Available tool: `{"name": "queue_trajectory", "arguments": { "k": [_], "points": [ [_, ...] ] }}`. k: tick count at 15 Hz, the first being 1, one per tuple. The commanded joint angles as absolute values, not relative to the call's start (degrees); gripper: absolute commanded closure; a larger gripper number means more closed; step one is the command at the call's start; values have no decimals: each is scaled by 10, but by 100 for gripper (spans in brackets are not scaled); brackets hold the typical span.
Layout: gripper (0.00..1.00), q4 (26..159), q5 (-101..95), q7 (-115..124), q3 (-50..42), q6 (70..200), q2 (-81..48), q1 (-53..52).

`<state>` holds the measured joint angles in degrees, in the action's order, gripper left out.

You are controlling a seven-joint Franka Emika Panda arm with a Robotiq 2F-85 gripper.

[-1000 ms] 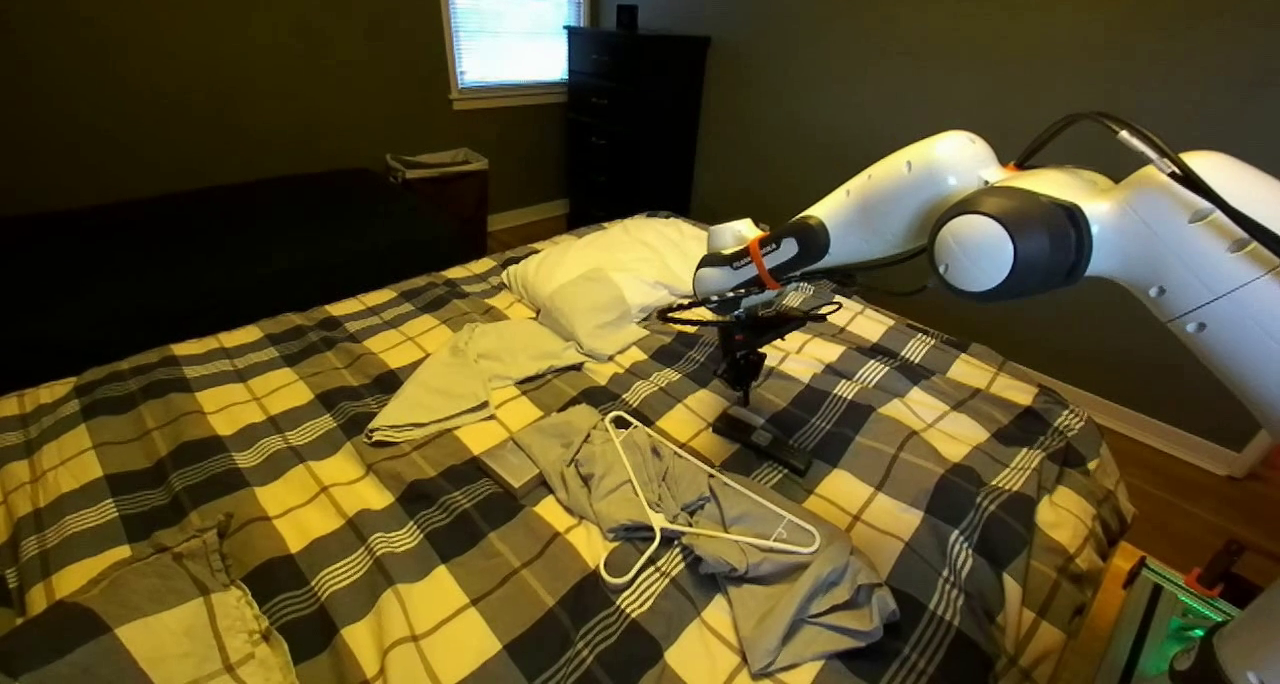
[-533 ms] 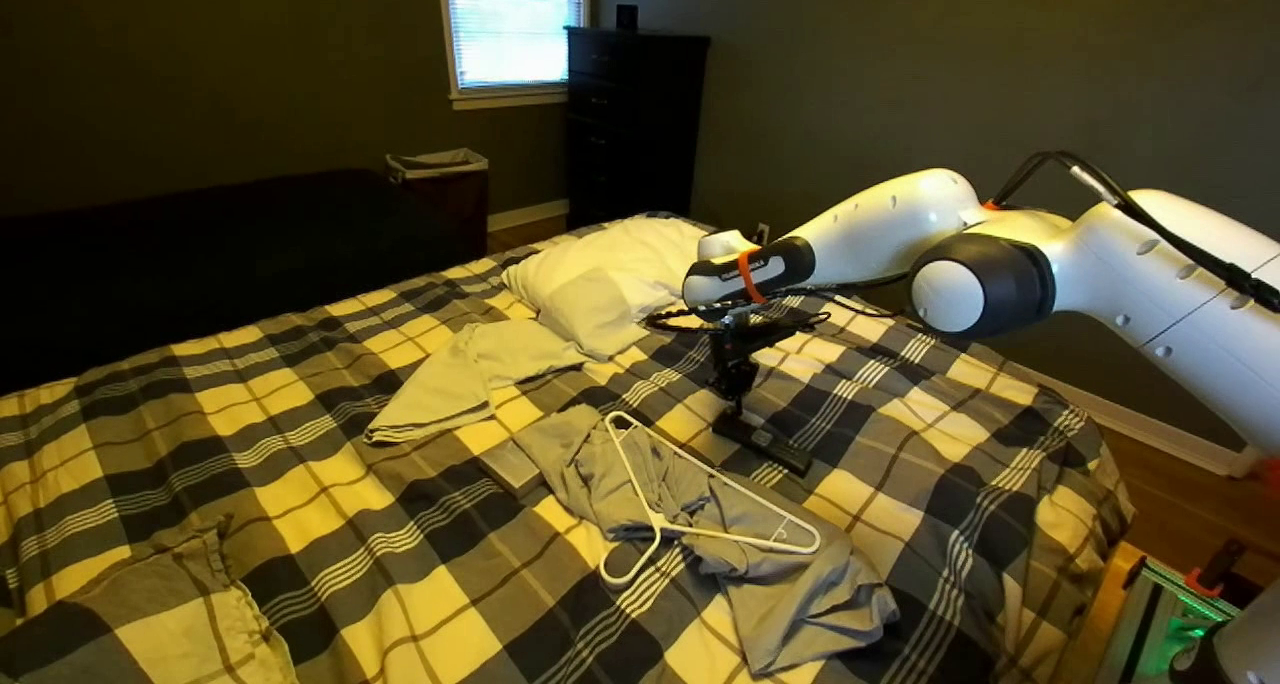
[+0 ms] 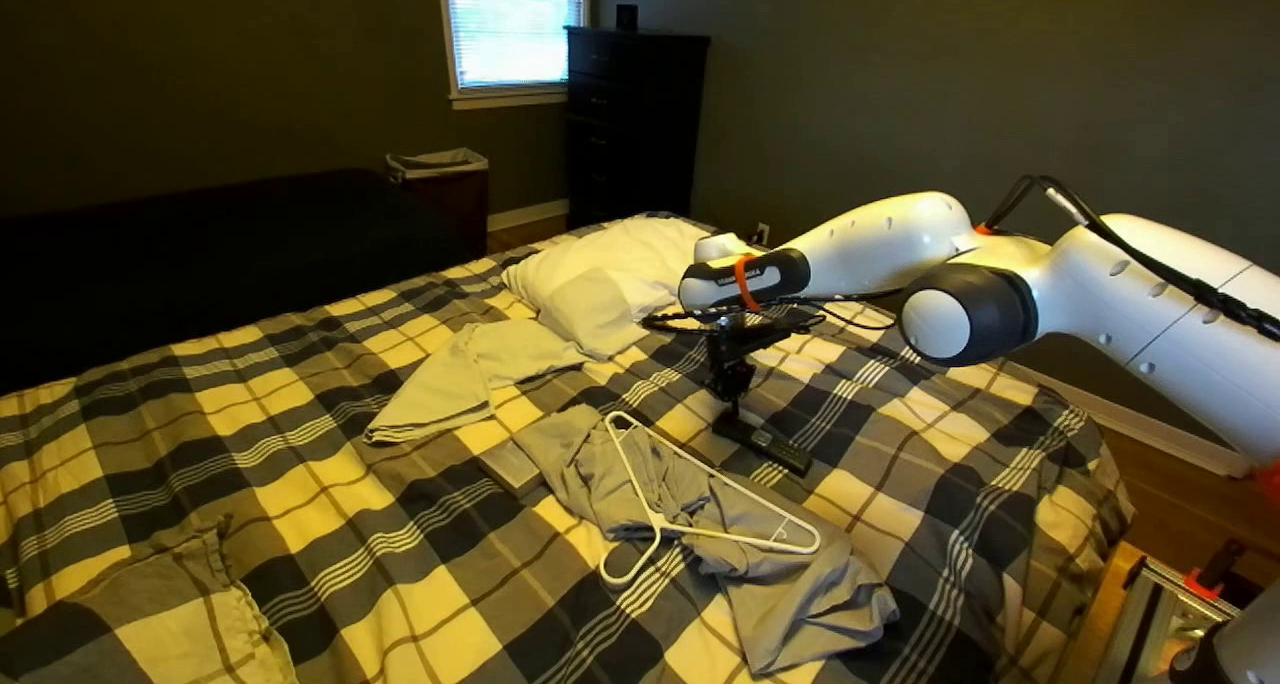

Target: Press a button on the remote

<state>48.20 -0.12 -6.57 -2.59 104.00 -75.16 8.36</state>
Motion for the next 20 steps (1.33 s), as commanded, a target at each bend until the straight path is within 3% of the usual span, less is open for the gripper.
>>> {"name": "queue_trajectory", "arguments": {
  "k": [1,16,18,20],
  "points": [
    [100,415,8,-56,-18,1004,-793,92],
    [100,285,-33,15,-56,938,-896,63],
    [100,344,-30,13,-47,960,-851,64],
    [100,308,-18,3,-39,937,-855,74]
  ]
}}
